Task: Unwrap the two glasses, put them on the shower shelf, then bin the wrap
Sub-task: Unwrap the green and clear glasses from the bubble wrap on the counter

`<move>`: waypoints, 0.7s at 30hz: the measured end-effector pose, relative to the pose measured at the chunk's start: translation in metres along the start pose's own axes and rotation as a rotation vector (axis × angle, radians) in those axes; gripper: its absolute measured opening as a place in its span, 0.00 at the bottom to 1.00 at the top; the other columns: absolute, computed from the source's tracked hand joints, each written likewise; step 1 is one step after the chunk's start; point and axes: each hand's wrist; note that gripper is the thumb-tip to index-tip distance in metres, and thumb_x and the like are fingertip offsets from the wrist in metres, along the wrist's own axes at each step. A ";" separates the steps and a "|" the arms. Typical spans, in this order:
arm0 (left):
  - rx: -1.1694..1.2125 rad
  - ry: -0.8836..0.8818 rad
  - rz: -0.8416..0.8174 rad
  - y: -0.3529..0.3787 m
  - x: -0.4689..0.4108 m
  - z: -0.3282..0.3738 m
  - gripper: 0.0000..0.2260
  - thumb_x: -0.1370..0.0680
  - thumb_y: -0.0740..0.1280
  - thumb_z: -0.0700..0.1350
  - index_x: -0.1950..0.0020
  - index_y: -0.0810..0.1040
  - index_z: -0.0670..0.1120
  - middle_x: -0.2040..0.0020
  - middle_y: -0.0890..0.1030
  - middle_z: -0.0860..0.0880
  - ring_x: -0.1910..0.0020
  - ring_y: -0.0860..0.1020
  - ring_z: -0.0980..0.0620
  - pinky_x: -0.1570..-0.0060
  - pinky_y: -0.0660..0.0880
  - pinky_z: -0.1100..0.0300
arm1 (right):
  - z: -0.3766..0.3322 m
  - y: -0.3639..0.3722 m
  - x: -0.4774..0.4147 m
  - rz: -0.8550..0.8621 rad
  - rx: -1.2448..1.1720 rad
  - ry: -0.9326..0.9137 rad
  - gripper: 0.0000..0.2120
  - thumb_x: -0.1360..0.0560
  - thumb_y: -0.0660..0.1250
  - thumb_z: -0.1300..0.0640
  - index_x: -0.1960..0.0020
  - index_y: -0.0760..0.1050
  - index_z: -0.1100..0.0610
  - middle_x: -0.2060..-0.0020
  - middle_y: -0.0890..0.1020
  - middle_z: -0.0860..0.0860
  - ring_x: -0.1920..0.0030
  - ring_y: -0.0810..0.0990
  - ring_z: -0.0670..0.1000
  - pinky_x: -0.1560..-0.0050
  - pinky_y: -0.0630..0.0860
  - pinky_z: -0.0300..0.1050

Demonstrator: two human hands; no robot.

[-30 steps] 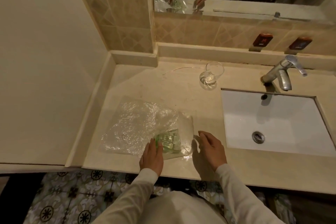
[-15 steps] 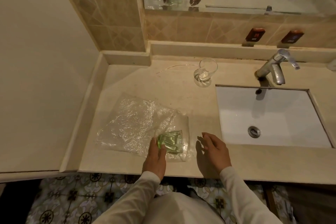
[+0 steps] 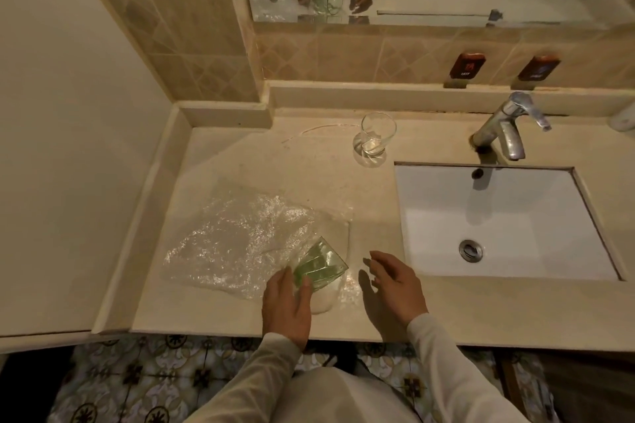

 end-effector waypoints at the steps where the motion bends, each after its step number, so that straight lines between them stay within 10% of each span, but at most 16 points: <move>1: 0.073 -0.004 0.012 -0.001 0.001 0.003 0.32 0.21 0.53 0.65 0.24 0.65 0.46 0.27 0.69 0.44 0.28 0.67 0.45 0.29 0.61 0.56 | 0.001 0.000 -0.002 -0.014 0.004 -0.002 0.14 0.23 0.69 0.52 0.39 0.81 0.48 0.46 0.85 0.43 0.45 0.84 0.46 0.37 0.79 0.54; 6: 0.107 -0.061 -0.074 0.005 0.005 0.016 0.29 0.20 0.54 0.64 0.20 0.54 0.57 0.24 0.67 0.52 0.26 0.65 0.52 0.30 0.59 0.60 | 0.005 0.004 -0.014 -0.078 0.008 -0.005 0.17 0.24 0.73 0.54 0.37 0.79 0.44 0.43 0.85 0.42 0.44 0.84 0.45 0.37 0.80 0.52; 16: -0.706 -0.130 -0.299 0.022 0.011 0.026 0.25 0.17 0.43 0.53 0.19 0.48 0.54 0.19 0.39 0.41 0.21 0.42 0.39 0.26 0.50 0.38 | -0.004 -0.006 -0.035 -0.190 0.026 0.011 0.20 0.24 0.69 0.58 0.33 0.78 0.49 0.39 0.83 0.44 0.39 0.80 0.44 0.46 0.74 0.32; 21: -0.304 0.007 0.213 0.011 0.018 0.048 0.27 0.24 0.57 0.58 0.35 0.79 0.42 0.34 0.76 0.38 0.36 0.75 0.39 0.41 0.69 0.46 | 0.001 -0.005 -0.041 -0.219 0.024 0.044 0.22 0.27 0.71 0.56 0.34 0.78 0.45 0.40 0.83 0.41 0.38 0.80 0.45 0.36 0.78 0.48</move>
Point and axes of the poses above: each hand's wrist, its own x-axis away from the middle knuckle, its own y-axis out of the palm, z = x × y
